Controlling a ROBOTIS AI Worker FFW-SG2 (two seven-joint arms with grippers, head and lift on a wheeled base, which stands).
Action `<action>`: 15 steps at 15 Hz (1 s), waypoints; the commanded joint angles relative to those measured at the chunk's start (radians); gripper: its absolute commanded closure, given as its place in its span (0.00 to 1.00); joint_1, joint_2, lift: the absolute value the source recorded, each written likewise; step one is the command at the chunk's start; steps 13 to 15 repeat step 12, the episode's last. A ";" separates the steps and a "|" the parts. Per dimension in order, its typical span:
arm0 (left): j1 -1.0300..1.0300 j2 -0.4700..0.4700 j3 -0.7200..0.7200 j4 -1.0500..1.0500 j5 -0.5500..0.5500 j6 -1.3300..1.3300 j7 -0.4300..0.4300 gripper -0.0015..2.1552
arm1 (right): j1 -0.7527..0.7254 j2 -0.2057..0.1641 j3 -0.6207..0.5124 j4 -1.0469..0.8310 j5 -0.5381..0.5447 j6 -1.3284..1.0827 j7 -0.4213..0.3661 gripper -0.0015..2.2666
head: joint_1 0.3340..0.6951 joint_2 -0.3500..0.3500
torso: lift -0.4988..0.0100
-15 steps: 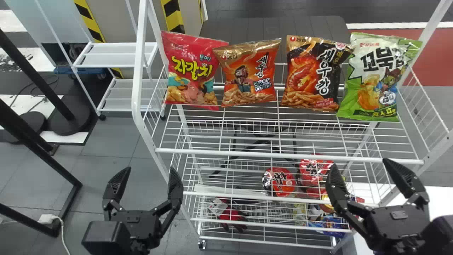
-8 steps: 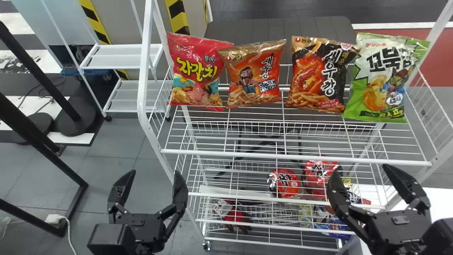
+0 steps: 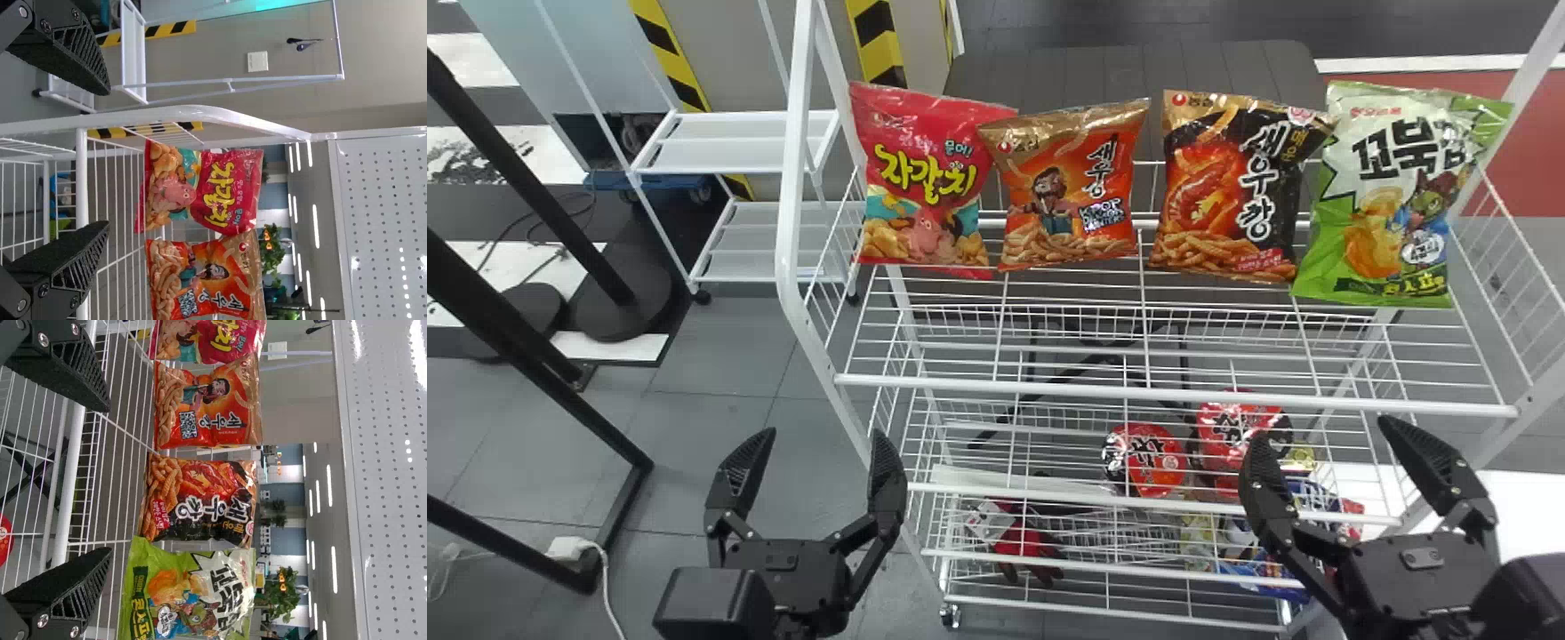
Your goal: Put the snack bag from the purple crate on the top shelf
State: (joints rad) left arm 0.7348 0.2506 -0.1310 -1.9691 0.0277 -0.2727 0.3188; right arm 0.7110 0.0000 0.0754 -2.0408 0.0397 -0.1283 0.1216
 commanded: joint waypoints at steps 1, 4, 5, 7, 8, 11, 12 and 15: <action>0.000 0.001 0.001 -0.001 0.003 -0.007 0.002 0.06 | 0.002 0.001 0.000 -0.001 0.000 -0.001 0.000 0.03 | 1.00 0.69 | 0.98; 0.000 0.001 0.001 -0.001 0.006 -0.013 0.002 0.06 | 0.001 0.001 0.001 0.001 0.000 -0.001 0.000 0.03 | 1.00 0.69 | 0.98; -0.002 -0.001 0.001 -0.001 0.008 -0.013 0.002 0.06 | 0.001 0.001 0.001 0.001 0.000 -0.001 0.000 0.03 | 1.00 0.69 | 0.98; -0.002 -0.002 -0.001 -0.002 0.009 -0.026 0.005 0.06 | 0.001 0.001 0.001 0.001 0.000 -0.001 0.000 0.03 | 1.00 0.69 | 0.98; -0.002 -0.002 0.001 -0.002 0.009 -0.029 0.006 0.06 | -0.001 0.001 0.001 0.001 0.000 -0.001 0.000 0.03 | 1.00 0.69 | 0.98; -0.002 -0.002 0.002 0.004 0.017 -0.044 0.008 0.06 | -0.004 0.001 0.001 0.002 0.000 -0.004 0.000 0.03 | 1.00 0.70 | 0.98; -0.003 -0.002 0.002 0.006 0.017 -0.047 0.008 0.06 | -0.005 0.001 0.003 0.002 -0.001 -0.004 0.000 0.03 | 1.00 0.70 | 0.98; -0.003 -0.002 0.002 0.006 0.017 -0.047 0.008 0.06 | -0.005 0.001 0.003 0.002 -0.001 -0.004 0.000 0.03 | 1.00 0.70 | 0.98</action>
